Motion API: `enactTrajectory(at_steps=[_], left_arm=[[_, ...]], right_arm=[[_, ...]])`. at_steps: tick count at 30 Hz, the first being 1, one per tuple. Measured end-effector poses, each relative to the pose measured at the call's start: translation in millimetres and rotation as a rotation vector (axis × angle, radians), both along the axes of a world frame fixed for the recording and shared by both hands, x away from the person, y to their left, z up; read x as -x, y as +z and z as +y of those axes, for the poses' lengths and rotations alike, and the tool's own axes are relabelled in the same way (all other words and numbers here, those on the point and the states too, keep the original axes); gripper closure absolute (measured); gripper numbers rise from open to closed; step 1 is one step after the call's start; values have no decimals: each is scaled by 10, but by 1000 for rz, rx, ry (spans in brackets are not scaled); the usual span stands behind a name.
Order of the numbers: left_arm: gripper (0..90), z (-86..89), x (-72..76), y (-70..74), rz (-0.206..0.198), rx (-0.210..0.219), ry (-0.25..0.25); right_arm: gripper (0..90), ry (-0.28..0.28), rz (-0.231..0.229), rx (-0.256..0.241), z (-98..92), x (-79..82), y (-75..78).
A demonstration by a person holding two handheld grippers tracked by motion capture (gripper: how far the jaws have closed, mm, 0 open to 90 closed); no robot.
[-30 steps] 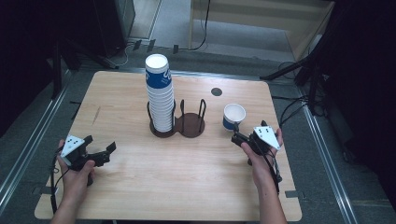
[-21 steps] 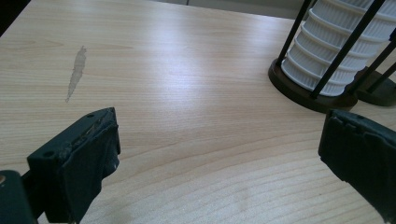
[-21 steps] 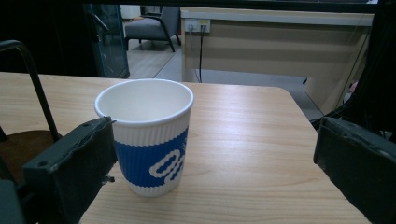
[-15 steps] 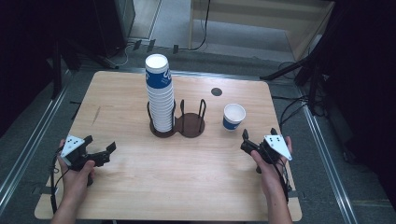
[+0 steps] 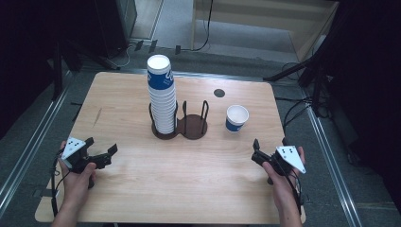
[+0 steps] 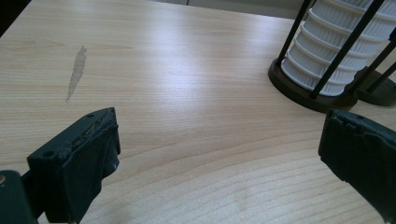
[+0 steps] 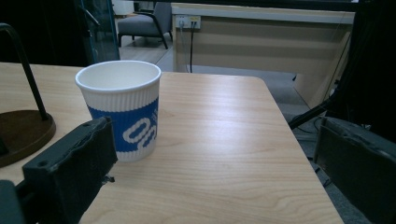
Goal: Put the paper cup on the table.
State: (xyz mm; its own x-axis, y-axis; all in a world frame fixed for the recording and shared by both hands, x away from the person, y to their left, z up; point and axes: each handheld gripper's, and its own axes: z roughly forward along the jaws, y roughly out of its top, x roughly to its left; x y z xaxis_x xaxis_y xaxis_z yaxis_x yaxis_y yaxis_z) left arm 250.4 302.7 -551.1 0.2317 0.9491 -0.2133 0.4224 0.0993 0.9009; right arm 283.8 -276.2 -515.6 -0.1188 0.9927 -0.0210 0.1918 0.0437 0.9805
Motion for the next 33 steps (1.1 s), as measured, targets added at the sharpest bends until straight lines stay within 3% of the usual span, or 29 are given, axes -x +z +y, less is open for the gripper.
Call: enactTrajectory(at_steps=[11,33], left_arm=[[0,-4,4,-1,-4,1,4],[0,-3,9,-1,-3,-1,2]], right_arm=[[0,-31,20,9,-196,218,-109],[0,-74,53,12,-423,474,-225]])
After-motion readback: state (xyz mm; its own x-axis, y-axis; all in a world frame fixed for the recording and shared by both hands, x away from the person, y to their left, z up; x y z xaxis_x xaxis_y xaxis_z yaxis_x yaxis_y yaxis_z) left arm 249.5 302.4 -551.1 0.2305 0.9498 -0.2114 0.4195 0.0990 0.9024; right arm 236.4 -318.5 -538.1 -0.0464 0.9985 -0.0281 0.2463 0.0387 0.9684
